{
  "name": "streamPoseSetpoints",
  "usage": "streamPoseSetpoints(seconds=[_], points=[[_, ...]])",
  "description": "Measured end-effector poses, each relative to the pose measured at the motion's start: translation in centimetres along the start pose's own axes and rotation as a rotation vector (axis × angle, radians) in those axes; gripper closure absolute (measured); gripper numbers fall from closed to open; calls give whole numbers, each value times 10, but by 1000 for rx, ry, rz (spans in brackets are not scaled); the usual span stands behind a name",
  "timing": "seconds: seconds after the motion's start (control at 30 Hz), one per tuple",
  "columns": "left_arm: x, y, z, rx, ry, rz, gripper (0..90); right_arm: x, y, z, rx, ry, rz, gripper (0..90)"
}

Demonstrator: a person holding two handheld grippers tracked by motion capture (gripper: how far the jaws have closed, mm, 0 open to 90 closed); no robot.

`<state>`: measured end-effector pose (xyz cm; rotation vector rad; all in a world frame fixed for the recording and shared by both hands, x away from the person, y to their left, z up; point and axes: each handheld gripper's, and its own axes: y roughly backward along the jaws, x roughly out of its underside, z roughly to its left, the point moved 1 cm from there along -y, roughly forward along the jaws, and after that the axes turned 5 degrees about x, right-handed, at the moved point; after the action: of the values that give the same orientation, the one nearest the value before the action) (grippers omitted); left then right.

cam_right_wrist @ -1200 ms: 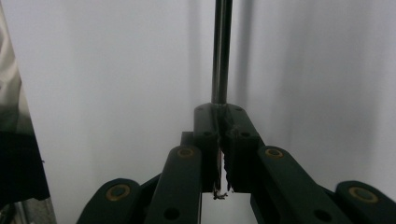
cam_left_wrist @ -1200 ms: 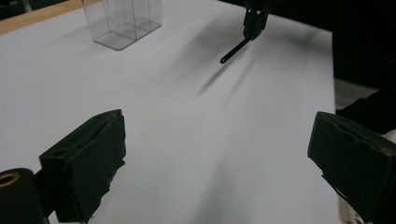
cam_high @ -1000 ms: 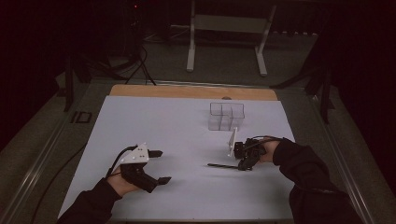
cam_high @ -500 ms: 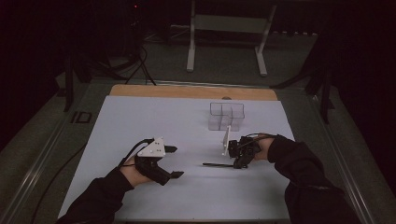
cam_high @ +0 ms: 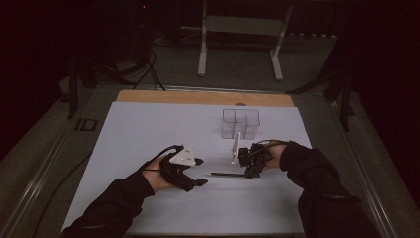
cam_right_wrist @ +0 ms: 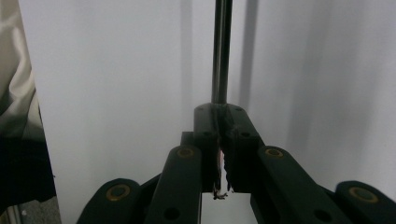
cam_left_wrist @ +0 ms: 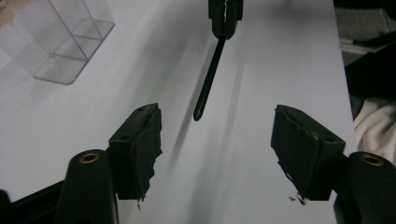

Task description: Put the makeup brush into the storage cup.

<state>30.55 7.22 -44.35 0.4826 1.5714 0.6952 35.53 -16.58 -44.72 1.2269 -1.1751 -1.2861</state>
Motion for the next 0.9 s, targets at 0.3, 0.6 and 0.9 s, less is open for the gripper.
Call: streamPoseSetpoints(seconds=[0.3, 0.6, 0.9], points=[[-8, -21, -1, -65, -113, 108, 470, -5, 2, 1, -6, 13, -3, 847], [-15, -44, -5, -71, -203, 216, 613, -11, 4, 2, -6, 23, -1, 846], [-19, -57, -7, -97, -253, 268, 714, -15, 4, 3, -10, 30, -10, 846]])
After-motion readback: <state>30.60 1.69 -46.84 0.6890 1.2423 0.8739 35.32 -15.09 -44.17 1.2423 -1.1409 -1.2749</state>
